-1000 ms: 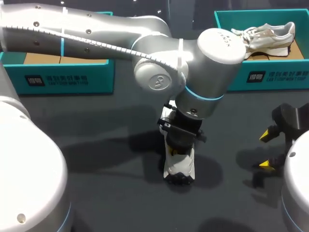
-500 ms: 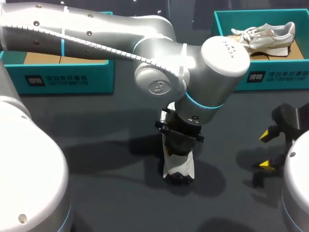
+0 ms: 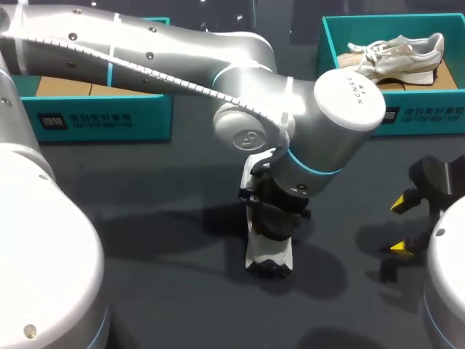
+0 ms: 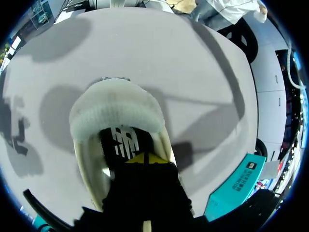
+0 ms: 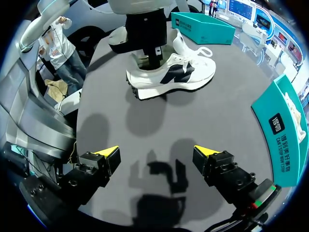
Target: Take the shoe out of the shoebox, open the shoe tongue, remove and reinsert the insole, then place the shoe into the shoebox
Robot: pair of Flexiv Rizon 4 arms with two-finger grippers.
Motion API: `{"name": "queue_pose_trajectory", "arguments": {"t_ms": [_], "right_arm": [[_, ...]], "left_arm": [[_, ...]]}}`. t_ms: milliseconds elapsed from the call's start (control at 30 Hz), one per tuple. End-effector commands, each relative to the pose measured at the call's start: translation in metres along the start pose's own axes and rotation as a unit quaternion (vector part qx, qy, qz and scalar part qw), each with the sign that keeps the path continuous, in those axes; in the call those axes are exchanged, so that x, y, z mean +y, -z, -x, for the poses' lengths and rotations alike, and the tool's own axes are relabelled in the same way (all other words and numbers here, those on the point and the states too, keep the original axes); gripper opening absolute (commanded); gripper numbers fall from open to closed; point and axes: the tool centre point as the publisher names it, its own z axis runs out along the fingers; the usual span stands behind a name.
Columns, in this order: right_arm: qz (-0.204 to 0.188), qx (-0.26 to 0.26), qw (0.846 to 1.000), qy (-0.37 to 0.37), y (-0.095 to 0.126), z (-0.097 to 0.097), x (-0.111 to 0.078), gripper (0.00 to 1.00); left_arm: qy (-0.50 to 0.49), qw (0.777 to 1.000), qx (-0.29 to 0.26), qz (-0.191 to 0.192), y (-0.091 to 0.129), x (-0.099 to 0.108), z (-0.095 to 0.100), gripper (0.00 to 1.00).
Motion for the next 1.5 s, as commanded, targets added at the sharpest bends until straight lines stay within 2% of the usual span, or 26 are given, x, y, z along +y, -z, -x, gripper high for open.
{"name": "queue_pose_trajectory", "arguments": {"t_ms": [33,167,400,767,967,1100,1333,1500], "right_arm": [[-0.001,-0.002,1.000,0.000,0.000,-0.002,0.000,1.00],[-0.001,-0.002,1.000,0.000,0.000,-0.002,0.000,1.00],[-0.001,-0.002,1.000,0.000,0.000,-0.002,0.000,1.00],[-0.001,-0.002,1.000,0.000,0.000,-0.002,0.000,1.00],[-0.001,-0.002,1.000,0.000,0.000,-0.002,0.000,1.00],[-0.001,-0.002,1.000,0.000,0.000,-0.002,0.000,1.00],[-0.001,-0.002,1.000,0.000,0.000,-0.002,0.000,1.00],[-0.001,-0.002,1.000,0.000,0.000,-0.002,0.000,1.00]], "left_arm": [[0.002,1.000,-0.001,0.011,0.014,-0.002,-0.006,0.00],[0.008,1.000,0.014,0.014,0.017,0.000,-0.007,0.00],[0.023,0.998,0.062,0.002,0.007,0.003,-0.006,0.00],[0.028,0.996,0.081,-0.015,-0.015,0.003,-0.002,0.00],[0.035,0.995,0.090,-0.008,-0.024,0.002,0.001,0.00],[0.043,0.997,0.062,-0.022,-0.030,0.000,0.005,0.00],[0.072,0.995,-0.052,-0.056,-0.032,0.005,0.007,0.00],[0.080,0.991,-0.093,-0.060,-0.026,0.006,0.006,0.00]]}}
